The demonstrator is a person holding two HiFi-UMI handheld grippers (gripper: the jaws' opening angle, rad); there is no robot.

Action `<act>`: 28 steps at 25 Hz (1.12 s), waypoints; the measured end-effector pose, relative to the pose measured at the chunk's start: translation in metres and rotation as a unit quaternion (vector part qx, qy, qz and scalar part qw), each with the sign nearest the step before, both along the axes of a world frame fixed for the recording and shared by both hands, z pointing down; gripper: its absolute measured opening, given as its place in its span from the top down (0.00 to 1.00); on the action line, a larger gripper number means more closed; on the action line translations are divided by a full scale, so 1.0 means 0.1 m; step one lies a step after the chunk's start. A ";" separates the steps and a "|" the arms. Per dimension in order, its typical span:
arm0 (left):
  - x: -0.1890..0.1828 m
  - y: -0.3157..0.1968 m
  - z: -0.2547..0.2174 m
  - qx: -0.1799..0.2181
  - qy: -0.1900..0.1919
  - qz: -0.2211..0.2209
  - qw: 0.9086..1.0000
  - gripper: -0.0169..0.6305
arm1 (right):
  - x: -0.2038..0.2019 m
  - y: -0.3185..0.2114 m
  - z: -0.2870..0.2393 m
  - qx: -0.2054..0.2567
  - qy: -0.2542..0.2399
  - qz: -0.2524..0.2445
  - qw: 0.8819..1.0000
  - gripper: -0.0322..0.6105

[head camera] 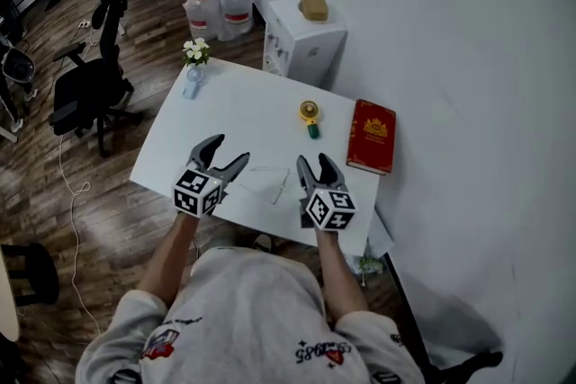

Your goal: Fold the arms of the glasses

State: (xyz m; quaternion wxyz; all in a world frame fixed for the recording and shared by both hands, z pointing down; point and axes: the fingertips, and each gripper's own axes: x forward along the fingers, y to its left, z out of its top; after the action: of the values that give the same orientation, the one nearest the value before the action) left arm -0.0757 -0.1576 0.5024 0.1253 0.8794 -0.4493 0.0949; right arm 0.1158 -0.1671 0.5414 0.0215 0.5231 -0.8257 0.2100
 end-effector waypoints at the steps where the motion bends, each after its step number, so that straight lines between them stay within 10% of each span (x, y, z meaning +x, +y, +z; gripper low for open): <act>1: -0.02 -0.04 0.02 -0.002 0.003 -0.006 1.000 0.48 | 0.01 -0.04 0.02 -0.001 0.000 -0.002 1.000 0.58; 15: 0.04 -0.18 0.50 -0.052 0.009 -0.002 0.999 0.49 | 0.05 -0.02 0.84 -0.102 0.002 -0.035 0.994 0.58; 28: -0.26 -0.11 0.82 -0.085 0.010 -0.030 0.996 0.49 | -0.26 0.28 1.86 -0.288 -0.102 -0.096 0.947 0.67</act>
State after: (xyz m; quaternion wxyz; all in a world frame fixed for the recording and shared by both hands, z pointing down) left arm -0.1013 -0.1683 0.5848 0.2065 0.8528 -0.4643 0.1204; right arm 0.0901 -0.1394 0.7275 0.1076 0.3886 -0.7740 0.4882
